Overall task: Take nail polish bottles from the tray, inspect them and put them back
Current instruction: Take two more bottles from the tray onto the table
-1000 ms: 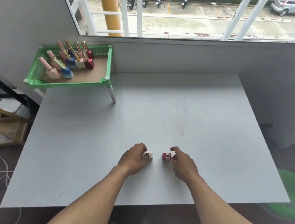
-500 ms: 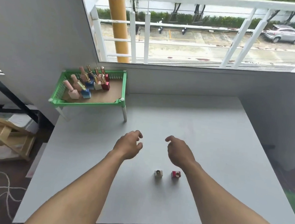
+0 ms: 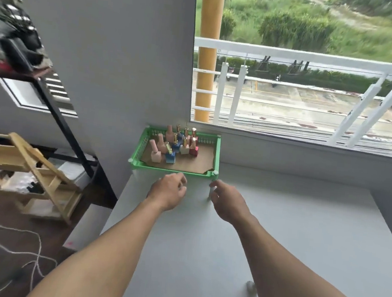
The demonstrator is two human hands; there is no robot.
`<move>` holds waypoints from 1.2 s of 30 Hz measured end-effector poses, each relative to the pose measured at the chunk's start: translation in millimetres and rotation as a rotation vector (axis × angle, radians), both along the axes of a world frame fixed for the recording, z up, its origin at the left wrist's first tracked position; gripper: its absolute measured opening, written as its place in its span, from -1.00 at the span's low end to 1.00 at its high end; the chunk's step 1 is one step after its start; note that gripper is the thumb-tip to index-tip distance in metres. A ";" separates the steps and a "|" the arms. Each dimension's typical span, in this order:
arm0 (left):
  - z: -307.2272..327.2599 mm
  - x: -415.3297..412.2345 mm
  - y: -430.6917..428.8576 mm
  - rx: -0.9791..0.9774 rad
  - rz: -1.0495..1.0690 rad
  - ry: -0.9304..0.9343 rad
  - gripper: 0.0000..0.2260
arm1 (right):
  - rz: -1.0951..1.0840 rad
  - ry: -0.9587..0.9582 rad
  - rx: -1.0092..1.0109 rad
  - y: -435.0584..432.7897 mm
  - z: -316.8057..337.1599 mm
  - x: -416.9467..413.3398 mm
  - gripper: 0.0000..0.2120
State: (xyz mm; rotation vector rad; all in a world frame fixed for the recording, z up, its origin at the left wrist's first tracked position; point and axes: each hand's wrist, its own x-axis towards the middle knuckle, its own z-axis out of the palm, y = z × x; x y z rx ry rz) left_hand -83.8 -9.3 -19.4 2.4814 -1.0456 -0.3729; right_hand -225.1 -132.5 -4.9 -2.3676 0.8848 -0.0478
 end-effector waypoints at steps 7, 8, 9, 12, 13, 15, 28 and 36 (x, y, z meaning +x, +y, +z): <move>5.7 65.0 23.5 -0.052 0.100 0.019 -0.90 | 0.022 -0.008 -0.005 17.0 6.3 61.5 -0.68; 5.4 73.4 25.4 -0.075 0.112 0.015 -0.88 | 0.020 -0.011 0.001 17.5 6.2 69.9 -0.69; 4.9 81.2 26.8 -0.094 0.125 0.009 -0.86 | 0.019 -0.014 0.004 17.6 5.5 78.0 -0.69; 3.1 102.9 28.5 -0.111 0.165 -0.006 -0.84 | 0.014 -0.025 0.004 17.9 3.9 98.1 -0.70; 2.7 110.1 28.4 -0.114 0.177 -0.001 -0.82 | 0.017 -0.032 0.001 17.9 3.2 104.5 -0.70; 1.5 122.9 26.9 -0.122 0.192 0.013 -0.74 | 0.022 -0.045 -0.007 17.3 1.2 115.8 -0.71; -21.5 170.8 0.0 -0.146 0.342 0.219 -0.58 | 0.034 -0.015 -0.025 4.3 -25.8 167.6 -0.70; -40.4 185.0 -10.8 -0.181 0.310 0.281 -0.76 | 0.029 0.060 -0.064 -1.8 -42.1 191.5 -0.67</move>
